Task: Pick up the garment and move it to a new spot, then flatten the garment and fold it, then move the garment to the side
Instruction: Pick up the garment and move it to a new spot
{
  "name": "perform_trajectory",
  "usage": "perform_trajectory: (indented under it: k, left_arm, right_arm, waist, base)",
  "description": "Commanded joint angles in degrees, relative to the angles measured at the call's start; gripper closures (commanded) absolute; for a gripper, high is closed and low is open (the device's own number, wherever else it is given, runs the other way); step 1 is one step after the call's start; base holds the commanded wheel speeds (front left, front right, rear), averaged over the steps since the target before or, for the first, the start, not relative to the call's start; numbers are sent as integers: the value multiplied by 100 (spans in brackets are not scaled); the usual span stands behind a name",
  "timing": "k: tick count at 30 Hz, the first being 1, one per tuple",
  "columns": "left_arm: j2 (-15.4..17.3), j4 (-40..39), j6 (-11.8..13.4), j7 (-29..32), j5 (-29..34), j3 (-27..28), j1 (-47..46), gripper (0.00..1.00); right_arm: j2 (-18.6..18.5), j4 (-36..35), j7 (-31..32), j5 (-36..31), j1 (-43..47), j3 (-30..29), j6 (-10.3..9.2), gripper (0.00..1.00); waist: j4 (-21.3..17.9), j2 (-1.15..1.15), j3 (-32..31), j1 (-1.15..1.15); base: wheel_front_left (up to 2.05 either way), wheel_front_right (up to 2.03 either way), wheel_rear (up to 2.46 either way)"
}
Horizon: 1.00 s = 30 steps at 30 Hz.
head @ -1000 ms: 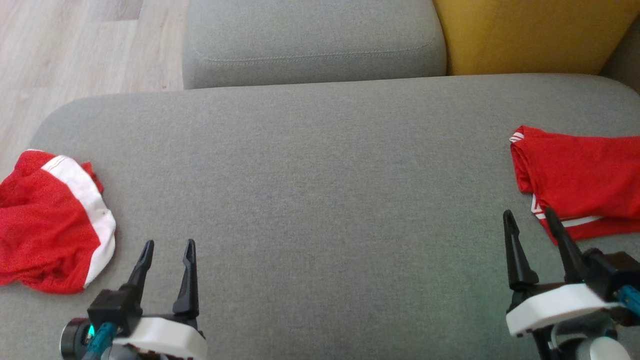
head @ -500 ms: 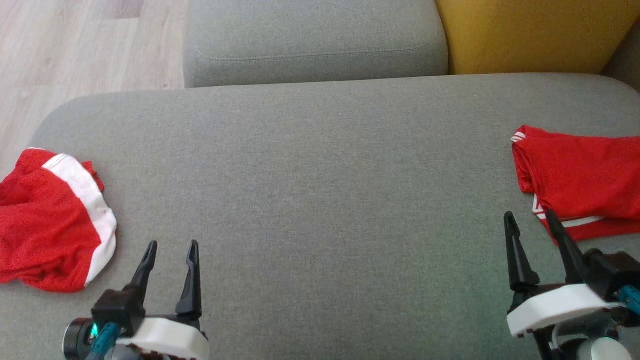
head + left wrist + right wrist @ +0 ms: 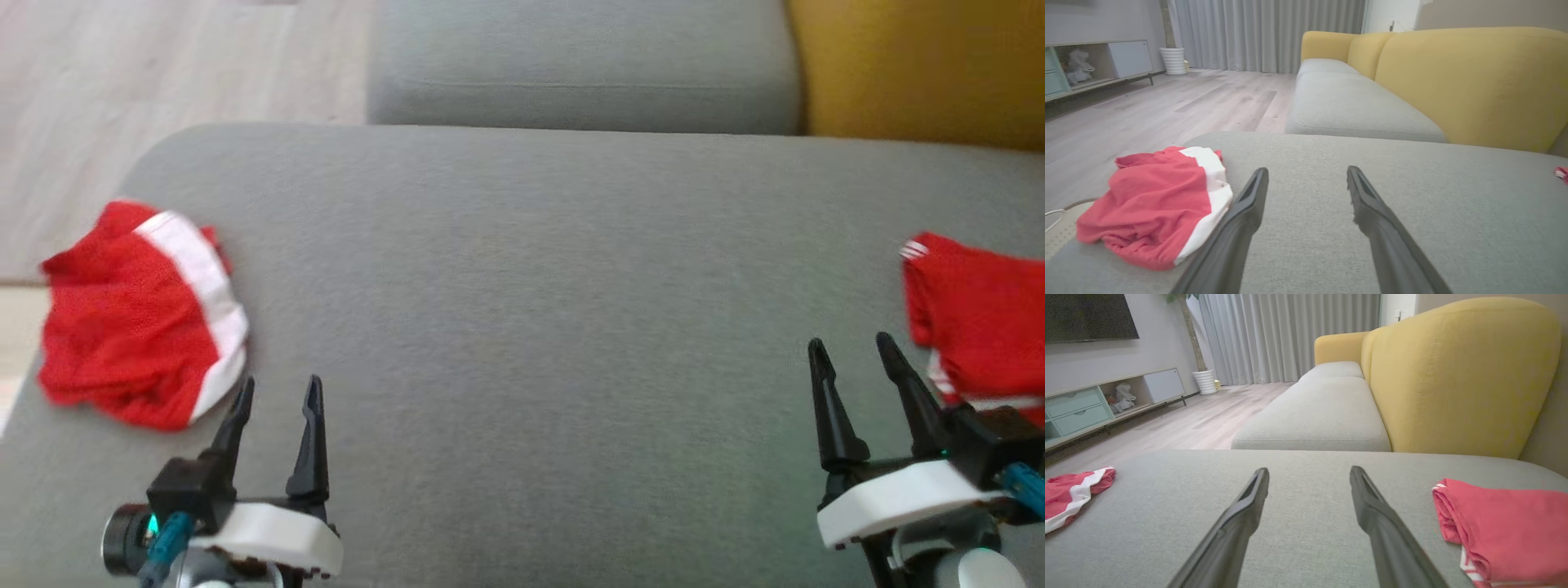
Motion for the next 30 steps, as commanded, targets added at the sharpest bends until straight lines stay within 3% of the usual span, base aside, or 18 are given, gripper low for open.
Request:
perform_trajectory:
  k: [1, 8, 14, 30]
  left_arm:
    - [47, -155, 36, -64, -32, 211, -361, 0]
    - [75, -131, 84, -112, -54, 281, -425, 0]
    - [110, -144, 131, -138, -83, 353, -401, 0]
    - [156, -179, 218, -160, -111, 373, -383, 0]
  right_arm:
    - [-28, -271, -2, -25, -112, 160, 39, 0]
    - [-28, -399, 62, -24, -140, 357, 39, 0]
    - [-28, -440, 99, -23, -167, 544, 39, 0]
    - [-28, -389, 110, -8, -150, 562, 39, 0]
  waist:
    - [346, 0, -5, 0]
    - [1139, 0, -40, 0]
    - [1573, 0, -75, 0]
    - [1837, 0, -142, 0]
  base:
    - [0, 0, 0]
    - [0, 0, 0]
    - [0, 0, 0]
    - [0, 0, 0]
